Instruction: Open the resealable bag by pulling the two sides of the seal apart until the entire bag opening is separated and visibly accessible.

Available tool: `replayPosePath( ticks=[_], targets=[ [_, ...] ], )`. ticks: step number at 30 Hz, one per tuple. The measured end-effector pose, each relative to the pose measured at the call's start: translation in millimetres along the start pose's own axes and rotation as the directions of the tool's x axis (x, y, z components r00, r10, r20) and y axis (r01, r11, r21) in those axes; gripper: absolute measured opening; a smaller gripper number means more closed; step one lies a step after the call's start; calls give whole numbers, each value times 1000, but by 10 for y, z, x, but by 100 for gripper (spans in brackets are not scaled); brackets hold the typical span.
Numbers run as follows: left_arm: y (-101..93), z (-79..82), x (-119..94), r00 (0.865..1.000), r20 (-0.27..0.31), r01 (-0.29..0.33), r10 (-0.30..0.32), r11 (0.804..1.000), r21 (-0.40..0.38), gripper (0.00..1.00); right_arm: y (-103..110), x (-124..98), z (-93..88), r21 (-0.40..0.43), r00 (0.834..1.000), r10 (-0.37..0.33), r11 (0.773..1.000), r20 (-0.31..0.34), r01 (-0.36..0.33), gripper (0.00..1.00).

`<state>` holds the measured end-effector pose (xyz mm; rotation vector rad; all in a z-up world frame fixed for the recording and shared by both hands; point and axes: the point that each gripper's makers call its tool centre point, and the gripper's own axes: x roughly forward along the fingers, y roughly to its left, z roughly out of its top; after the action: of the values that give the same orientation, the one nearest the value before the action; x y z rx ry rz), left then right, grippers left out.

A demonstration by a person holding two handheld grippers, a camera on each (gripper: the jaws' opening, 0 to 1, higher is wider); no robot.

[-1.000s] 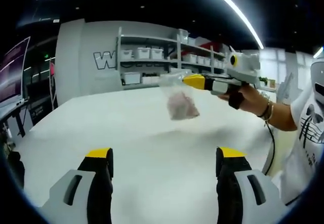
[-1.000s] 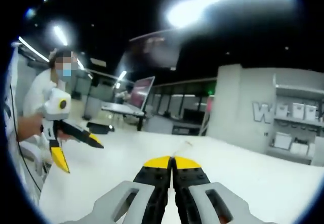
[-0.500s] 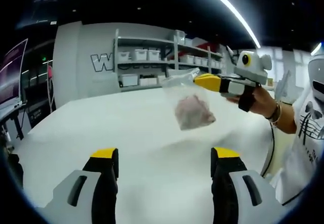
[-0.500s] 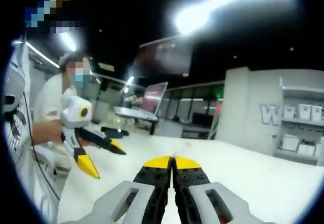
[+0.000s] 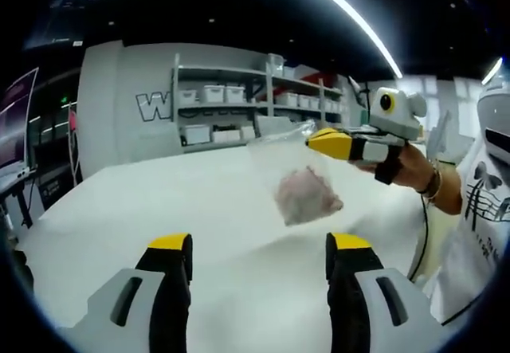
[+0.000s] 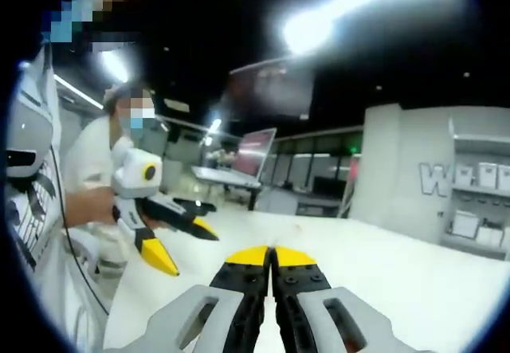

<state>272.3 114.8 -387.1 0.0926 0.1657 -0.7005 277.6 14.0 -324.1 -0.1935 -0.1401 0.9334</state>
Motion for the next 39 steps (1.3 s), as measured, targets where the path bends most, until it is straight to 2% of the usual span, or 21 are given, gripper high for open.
replayPosePath(
  ticks=[4, 10, 20, 24, 32, 36, 39],
  targets=[
    [-36, 60, -4, 999, 31, 18, -18, 1000, -3, 64, 32, -24, -1, 1, 1000, 10, 1000, -1, -10, 0],
    [-72, 158, -15, 997, 69, 31, -35, 998, 50, 56, 81, -57, 0, -1, 1000, 21, 1000, -3, -21, 0],
    [-88, 182, -22, 997, 77, 20, -30, 992, 126, 44, 169, -85, -28, 13, 999, 46, 999, -6, -46, 0],
    [-86, 192, -28, 997, 76, 7, -19, 987, 160, 43, 220, -84, -47, 17, 998, 64, 998, -12, -63, 0],
    [-106, 222, -37, 997, 74, -18, -1, 965, 262, 38, 289, -93, -25, -1, 996, 85, 996, -14, -85, 0],
    [-119, 238, -47, 998, 61, -35, 15, 943, 332, 36, 318, -103, -20, -33, 995, 99, 994, -28, -100, 0],
    [-130, 276, -62, 997, 69, -44, 20, 934, 355, 34, 333, -109, -11, -83, 993, 105, 991, -46, -108, 0]
  ],
)
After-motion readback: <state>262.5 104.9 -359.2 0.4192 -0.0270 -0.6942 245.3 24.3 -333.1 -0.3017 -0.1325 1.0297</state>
